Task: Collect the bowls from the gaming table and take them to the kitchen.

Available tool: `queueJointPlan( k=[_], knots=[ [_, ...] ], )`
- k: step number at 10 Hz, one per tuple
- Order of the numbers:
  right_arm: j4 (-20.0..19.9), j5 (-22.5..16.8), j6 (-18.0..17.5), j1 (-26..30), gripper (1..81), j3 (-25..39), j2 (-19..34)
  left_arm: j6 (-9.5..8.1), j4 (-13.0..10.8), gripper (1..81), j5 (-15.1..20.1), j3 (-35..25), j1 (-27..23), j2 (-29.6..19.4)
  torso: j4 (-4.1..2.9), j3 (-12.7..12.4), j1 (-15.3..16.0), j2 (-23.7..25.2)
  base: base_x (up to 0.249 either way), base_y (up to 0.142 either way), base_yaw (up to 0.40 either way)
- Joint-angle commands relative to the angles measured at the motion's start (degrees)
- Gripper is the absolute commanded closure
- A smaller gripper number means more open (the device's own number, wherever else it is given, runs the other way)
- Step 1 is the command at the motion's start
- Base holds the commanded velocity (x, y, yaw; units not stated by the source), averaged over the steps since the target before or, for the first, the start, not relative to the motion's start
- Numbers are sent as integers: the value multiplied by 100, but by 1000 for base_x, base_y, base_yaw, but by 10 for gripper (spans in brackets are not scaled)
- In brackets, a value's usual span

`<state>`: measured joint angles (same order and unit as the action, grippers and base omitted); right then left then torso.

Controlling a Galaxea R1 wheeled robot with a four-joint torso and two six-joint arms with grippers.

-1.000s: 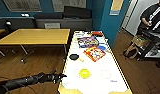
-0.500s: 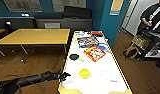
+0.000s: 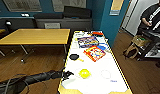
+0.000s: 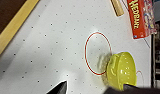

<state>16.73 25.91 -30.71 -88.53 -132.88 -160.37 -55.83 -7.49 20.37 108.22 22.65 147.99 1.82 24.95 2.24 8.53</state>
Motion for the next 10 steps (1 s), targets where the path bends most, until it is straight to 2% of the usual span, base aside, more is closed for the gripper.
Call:
queueJointPlan(
  k=[1, 10],
  knots=[
    [129, -217, 3, 32, 811, 61, 47, -42, -43, 10, 204, 217, -951, 301, 0, 0, 0, 0, 0, 0, 0],
    [138, -209, 3, 67, 811, 61, 20, -7, -69, 10, 283, 1096, -766, 1039, 0, 2, 2, 0, 0, 0, 0]
  ],
)
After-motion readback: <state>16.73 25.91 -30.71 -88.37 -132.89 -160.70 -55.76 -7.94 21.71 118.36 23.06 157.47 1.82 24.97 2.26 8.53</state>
